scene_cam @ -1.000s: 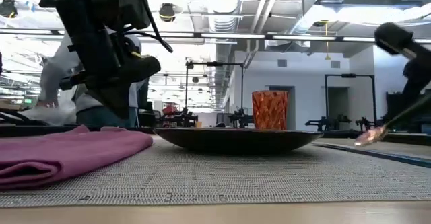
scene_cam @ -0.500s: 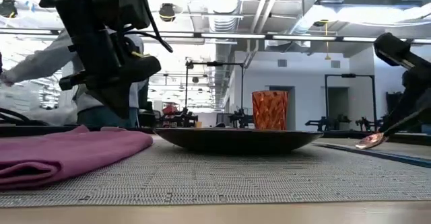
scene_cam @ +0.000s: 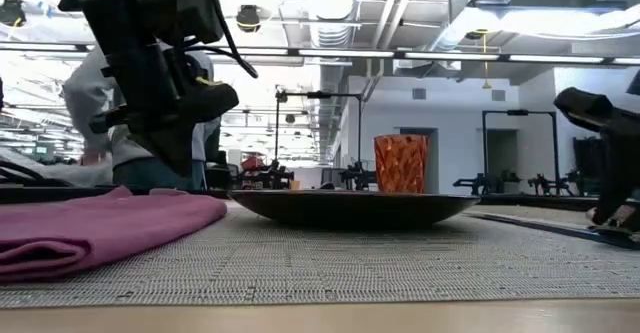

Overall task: Set table place
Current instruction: Put the blue spoon on the table mat

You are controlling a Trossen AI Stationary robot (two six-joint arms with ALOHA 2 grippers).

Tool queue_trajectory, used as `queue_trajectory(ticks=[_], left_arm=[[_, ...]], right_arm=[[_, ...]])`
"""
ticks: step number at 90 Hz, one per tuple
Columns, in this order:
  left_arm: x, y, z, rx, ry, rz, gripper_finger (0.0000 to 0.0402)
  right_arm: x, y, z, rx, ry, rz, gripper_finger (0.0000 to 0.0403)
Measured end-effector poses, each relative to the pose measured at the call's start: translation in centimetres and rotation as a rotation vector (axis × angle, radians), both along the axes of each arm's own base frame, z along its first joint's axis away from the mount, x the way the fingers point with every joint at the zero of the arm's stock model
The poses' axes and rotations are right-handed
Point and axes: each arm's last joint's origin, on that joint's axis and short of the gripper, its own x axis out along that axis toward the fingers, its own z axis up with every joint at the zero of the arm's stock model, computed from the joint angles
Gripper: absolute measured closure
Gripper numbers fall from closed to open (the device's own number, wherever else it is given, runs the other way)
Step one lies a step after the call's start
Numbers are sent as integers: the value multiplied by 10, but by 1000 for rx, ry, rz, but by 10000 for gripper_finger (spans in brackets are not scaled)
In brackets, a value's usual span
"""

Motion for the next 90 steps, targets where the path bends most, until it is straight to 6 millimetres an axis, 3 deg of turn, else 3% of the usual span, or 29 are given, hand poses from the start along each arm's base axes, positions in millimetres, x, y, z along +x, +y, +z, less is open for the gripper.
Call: queue_trajectory(ticks=[13, 33, 51, 79, 90], left_arm=[[0, 0, 0, 0, 0, 0, 401], [5, -2, 1, -25, -29, -44, 401], [19, -5, 5, -53, -138, -146, 402], [23, -3, 7, -53, -142, -198, 401], [23, -3, 6, -96, -134, -227, 401]], right_arm=[[-1, -1, 0, 74, -29, -132, 295], [-2, 3, 5, 306, -89, -472, 253], [-17, 13, 22, 493, -4, -466, 240], [-46, -2, 54, 531, 42, -447, 239], [-54, -2, 66, 718, 96, -570, 239]])
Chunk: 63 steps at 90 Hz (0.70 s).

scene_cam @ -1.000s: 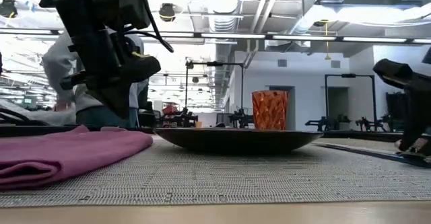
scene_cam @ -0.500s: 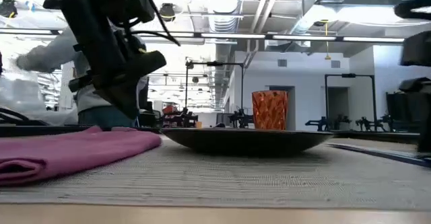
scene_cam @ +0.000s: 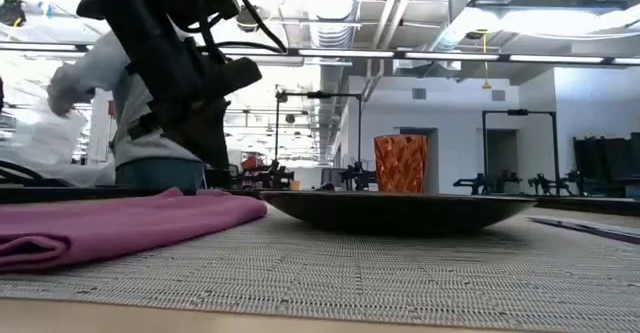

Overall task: Set table place
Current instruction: Put the blue spoon on the table mat

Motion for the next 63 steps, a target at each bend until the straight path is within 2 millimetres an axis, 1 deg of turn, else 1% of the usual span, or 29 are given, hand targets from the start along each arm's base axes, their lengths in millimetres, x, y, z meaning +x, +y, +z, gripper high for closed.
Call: queue_trajectory(ticks=[5, 13, 18, 23, 31, 39, 44, 55, 63], left_arm=[[0, 0, 0, -16, 1, -7, 401], [0, -1, 0, -40, 2, -20, 401], [1, -1, 0, -39, 0, -34, 401], [1, -2, 0, -35, 3, -47, 401], [1, -2, 0, -35, 15, -80, 401], [1, -3, 0, -28, 37, -151, 401], [1, -3, 0, -23, 50, -195, 401], [0, -4, 0, -34, 73, -266, 401], [0, -5, -1, -39, 82, -301, 401]], right_arm=[[-1, 5, 9, 133, -62, -98, 239], [2, 15, 26, 337, -258, -290, 239], [3, 16, 31, 409, -355, -453, 240], [2, 15, 30, 437, -388, -583, 243], [-2, 9, 19, 416, -332, -762, 250], [-9, -1, 4, 297, -239, -919, 257], [-10, -6, 0, 234, -207, -942, 261], [-5, -11, 0, 221, -155, -967, 266], [-8, -11, -1, 213, -48, -942, 268]])
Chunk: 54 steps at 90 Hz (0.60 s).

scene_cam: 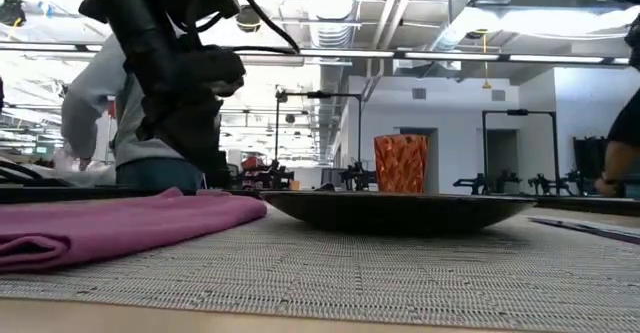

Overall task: Set table place
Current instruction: Put the blue spoon on the table mat

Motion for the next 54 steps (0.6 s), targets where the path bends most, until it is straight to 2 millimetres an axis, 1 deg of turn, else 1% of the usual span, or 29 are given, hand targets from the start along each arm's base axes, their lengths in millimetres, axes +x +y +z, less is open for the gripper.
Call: queue_trajectory(ticks=[7, 13, 36, 47, 54], left_arm=[[0, 0, 0, 5, 3, -15, 401], [0, 0, 0, 6, 4, -17, 402], [0, 0, 0, -2, 1, -6, 401], [0, 0, 0, -2, 2, -7, 401], [0, 0, 0, -2, 3, -7, 401]], right_arm=[[-6, 3, -1, 31, 62, 27, 268], [-10, 2, -2, 19, 87, 33, 268], [-10, -3, -2, -20, 119, 33, 268], [-14, -6, -7, -31, 175, 42, 268], [-13, -6, -7, -23, 171, 46, 269]])
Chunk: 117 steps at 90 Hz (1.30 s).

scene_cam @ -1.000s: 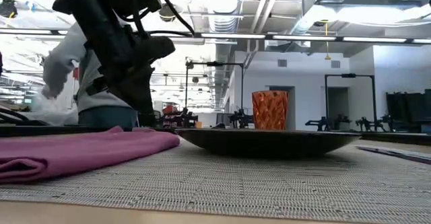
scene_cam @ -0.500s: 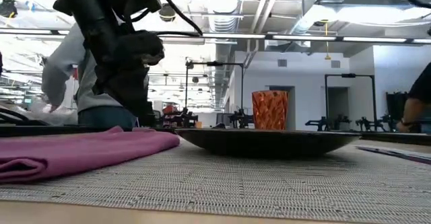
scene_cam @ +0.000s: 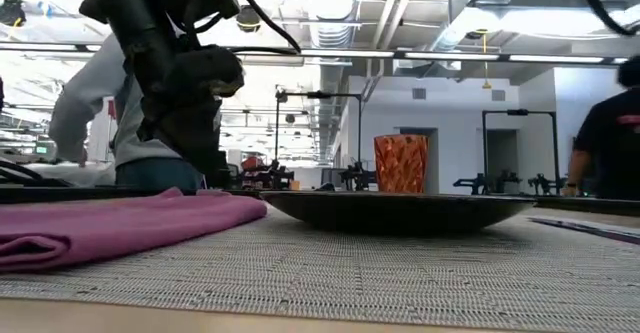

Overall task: Set table place
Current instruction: Put the blue spoon on the table mat

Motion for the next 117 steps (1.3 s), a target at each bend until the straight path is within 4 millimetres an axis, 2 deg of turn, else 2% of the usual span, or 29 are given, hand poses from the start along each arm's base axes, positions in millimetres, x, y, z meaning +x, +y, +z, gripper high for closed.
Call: queue_trajectory(ticks=[37, 68, 91, 101, 112, 117], left_arm=[[0, 0, 0, 0, 0, 0, 401], [0, 0, 0, 0, 0, -1, 401], [0, 0, 0, 1, 0, -1, 401], [0, 0, 0, 10, 0, -2, 401], [0, 0, 0, 21, 2, -15, 401], [0, 0, 0, 23, 4, -18, 401]], right_arm=[[3, 1, -1, 7, -13, 3, 269], [11, 9, -14, -32, 25, -1, 269], [26, 13, -23, -19, 28, 29, 277], [31, 13, -27, -3, 69, 58, 301], [34, 11, -27, -10, 80, 93, 375], [35, 10, -26, -11, 82, 103, 392]])
